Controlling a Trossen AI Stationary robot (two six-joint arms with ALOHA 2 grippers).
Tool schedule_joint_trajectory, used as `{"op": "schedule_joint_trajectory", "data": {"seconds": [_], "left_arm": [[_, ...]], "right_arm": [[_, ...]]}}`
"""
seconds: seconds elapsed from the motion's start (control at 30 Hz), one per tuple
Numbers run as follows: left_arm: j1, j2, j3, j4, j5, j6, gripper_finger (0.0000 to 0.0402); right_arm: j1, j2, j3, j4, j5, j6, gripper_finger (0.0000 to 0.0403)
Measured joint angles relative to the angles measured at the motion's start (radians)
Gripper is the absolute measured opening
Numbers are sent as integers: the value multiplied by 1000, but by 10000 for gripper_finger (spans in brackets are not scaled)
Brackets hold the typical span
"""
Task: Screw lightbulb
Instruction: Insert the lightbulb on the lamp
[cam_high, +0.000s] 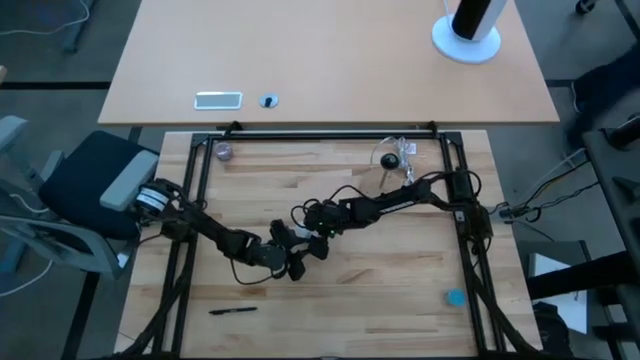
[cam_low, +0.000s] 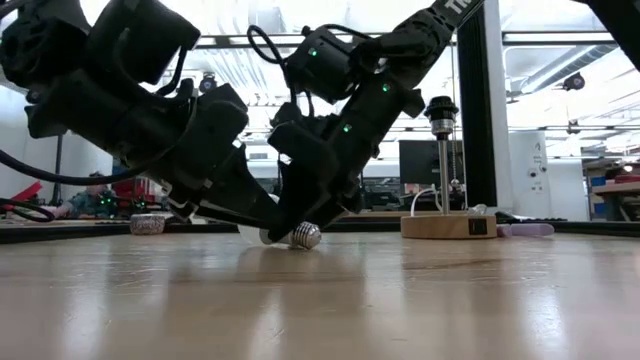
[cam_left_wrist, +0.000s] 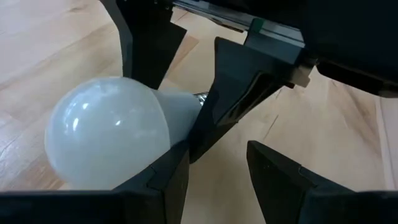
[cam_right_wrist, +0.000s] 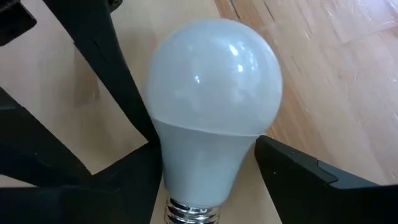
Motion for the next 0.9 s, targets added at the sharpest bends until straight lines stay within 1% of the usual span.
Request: {"op": "schedule_joint_trajectory", "data": {"seconds": [0.1,0.17,0.23,0.27,0.37,0.53,0.63,0.73,0.83,0.9], "left_arm": [[0,0,0,-1,1,0,152],[-1,-4,0,-3,13,6,152],[-1,-24,0,-8,45,12,152],[-4,-41,1,-7,81,19,152],[-10,-100,2,-30,143,34,152],[-24,-209,1,-119,179,45,152],[-39,-298,0,-158,178,91,152],[-55,-399,1,-143,119,202,152],[-60,-495,1,-147,16,338,152],[-49,-545,3,-138,-57,430,152]], "right_arm": [[2,-1,3,-3,0,0,242],[1,-5,3,-6,2,0,226],[1,-12,3,-14,6,-6,198],[0,-13,3,-17,7,-9,178],[0,-19,3,-26,7,-42,121],[2,-40,-1,-44,-12,-87,119],[4,-89,-19,-81,-28,-120,119],[5,-196,-66,-67,-25,-149,119],[-4,-335,-148,-9,-13,-184,119],[-17,-442,-229,61,-2,-213,119]]}}
